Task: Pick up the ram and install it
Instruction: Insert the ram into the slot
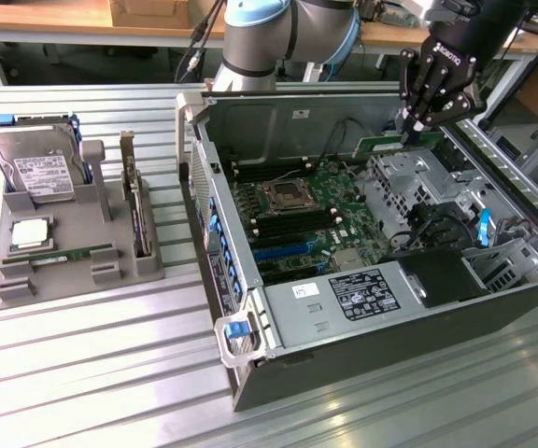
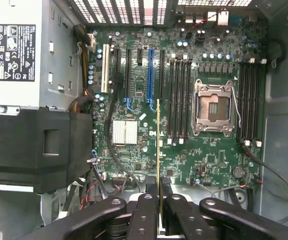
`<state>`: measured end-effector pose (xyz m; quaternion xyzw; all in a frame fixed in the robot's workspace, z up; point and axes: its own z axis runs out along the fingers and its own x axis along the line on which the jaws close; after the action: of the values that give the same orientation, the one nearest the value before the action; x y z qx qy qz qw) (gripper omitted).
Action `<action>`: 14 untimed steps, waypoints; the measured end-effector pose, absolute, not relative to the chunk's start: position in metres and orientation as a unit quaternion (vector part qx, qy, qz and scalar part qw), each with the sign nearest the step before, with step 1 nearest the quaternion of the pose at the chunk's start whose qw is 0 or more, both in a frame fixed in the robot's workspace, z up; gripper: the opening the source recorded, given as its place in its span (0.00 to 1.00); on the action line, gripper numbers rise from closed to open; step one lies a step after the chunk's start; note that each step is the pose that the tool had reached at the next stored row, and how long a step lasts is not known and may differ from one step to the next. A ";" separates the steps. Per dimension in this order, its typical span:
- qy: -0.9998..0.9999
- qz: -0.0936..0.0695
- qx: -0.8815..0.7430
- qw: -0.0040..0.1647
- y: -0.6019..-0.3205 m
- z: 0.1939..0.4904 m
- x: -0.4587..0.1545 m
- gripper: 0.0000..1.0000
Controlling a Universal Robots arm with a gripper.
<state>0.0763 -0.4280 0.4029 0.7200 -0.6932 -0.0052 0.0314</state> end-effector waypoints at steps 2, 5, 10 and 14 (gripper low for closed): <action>-0.693 -0.005 0.720 0.031 -0.428 0.402 0.075 0.13; -0.693 -0.005 0.720 0.031 -0.428 0.399 0.070 0.13; -0.693 -0.005 0.720 0.031 -0.428 0.393 0.064 0.13; -0.693 -0.005 0.720 0.031 -0.428 0.389 0.062 0.13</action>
<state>0.0616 -0.4280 0.3888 0.7201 -0.6931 -0.0051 0.0314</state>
